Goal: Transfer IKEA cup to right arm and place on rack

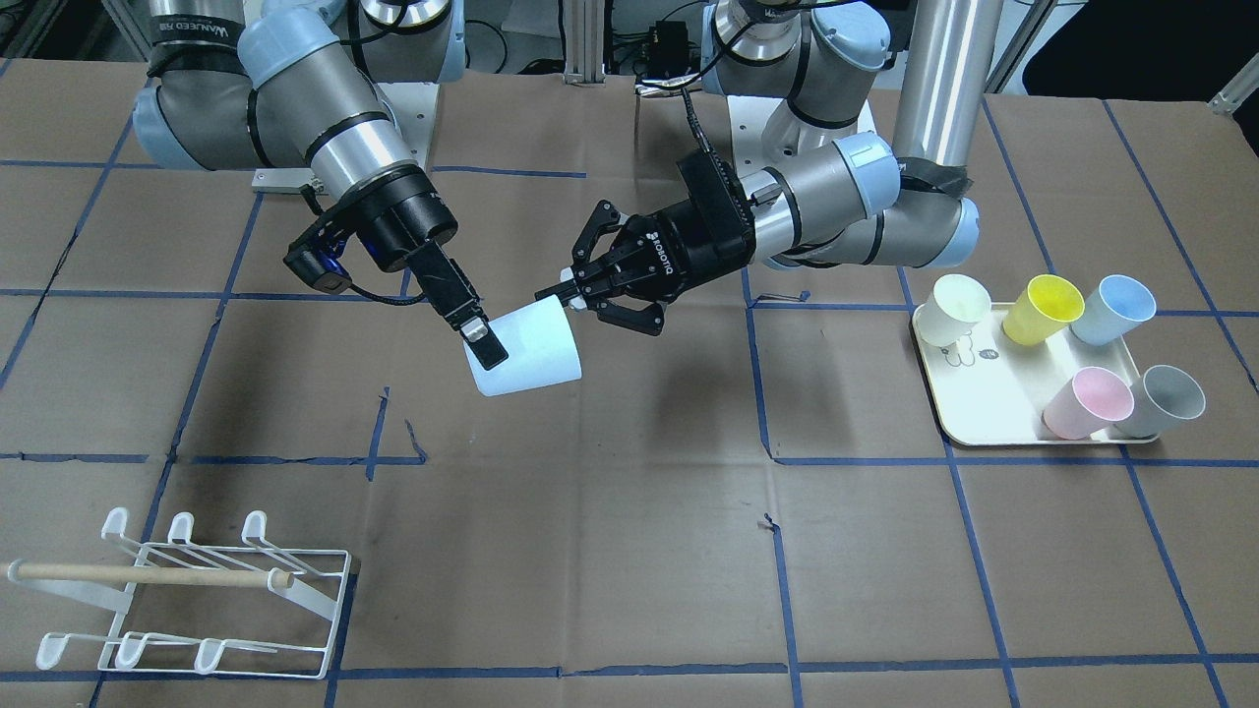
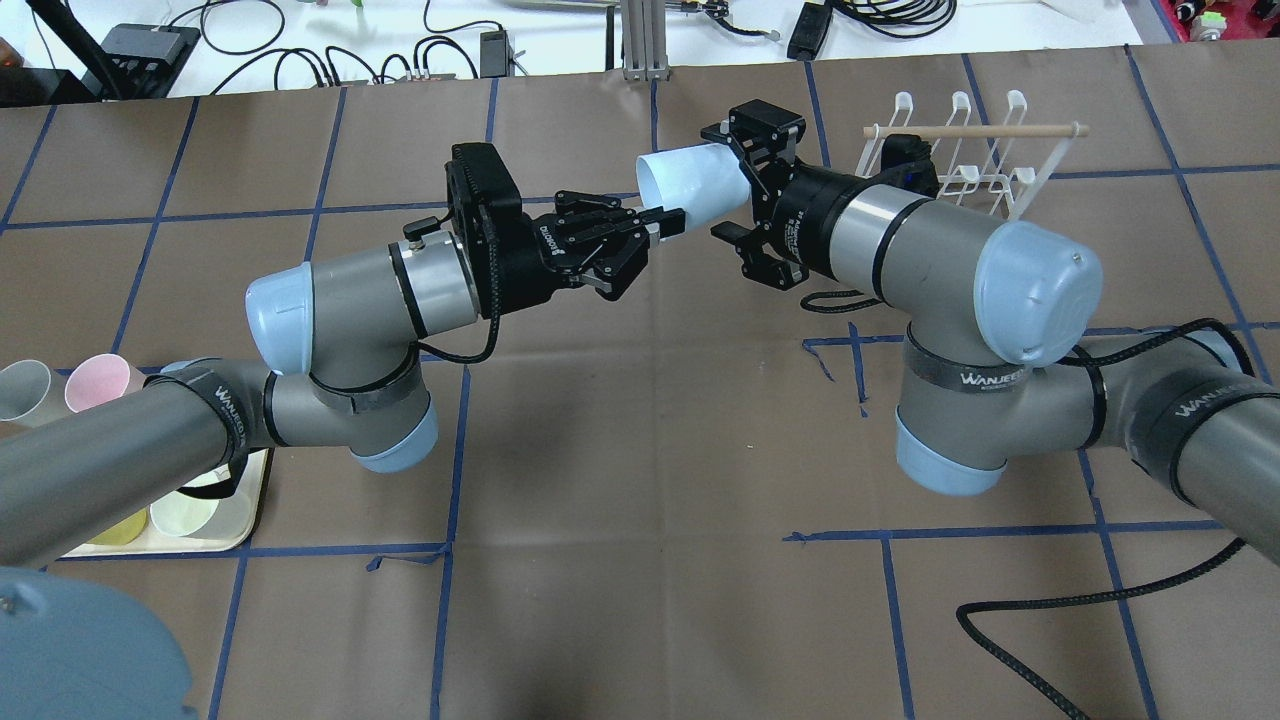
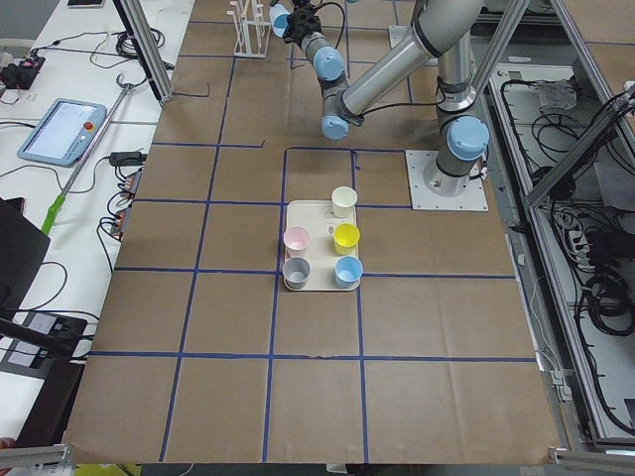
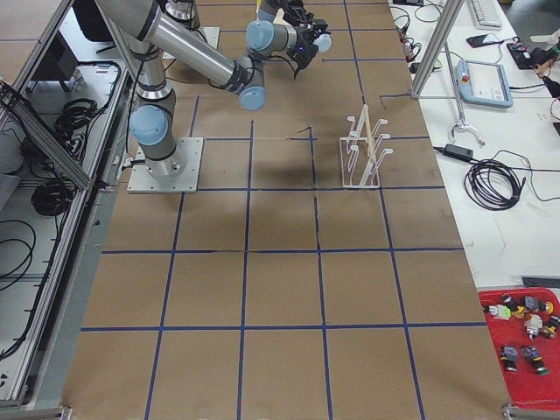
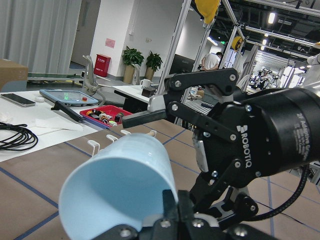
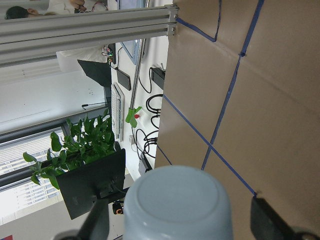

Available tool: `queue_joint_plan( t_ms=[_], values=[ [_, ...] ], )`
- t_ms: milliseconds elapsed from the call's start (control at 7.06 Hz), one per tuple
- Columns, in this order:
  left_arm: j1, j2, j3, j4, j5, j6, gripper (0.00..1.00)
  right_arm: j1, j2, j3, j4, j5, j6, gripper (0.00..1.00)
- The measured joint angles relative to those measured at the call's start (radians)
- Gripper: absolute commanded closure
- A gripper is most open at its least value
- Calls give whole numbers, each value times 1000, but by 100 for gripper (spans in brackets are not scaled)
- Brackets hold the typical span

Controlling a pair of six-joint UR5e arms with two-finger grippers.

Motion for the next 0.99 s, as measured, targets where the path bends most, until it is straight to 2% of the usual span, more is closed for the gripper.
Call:
queue_joint_plan(
  t_ms=[142,283,567,709,850,992],
  values=[
    [0,1,0,0,0,-1,91,5,11,-14,0,-2,1,1],
    [0,1,1,0,-1,-3,91,8,18,-22,1,-4,2,6],
    [0,2,1,0,0,-6,91,11,24,-25,1,-8,2,39],
    [0,2,1,0,2,-7,91,11,25,-26,1,-4,3,52],
    [-1,2,2,0,8,-9,88,12,25,-26,2,-1,3,60],
    [-1,3,2,1,15,-12,80,12,25,-26,2,1,3,62]
  ],
)
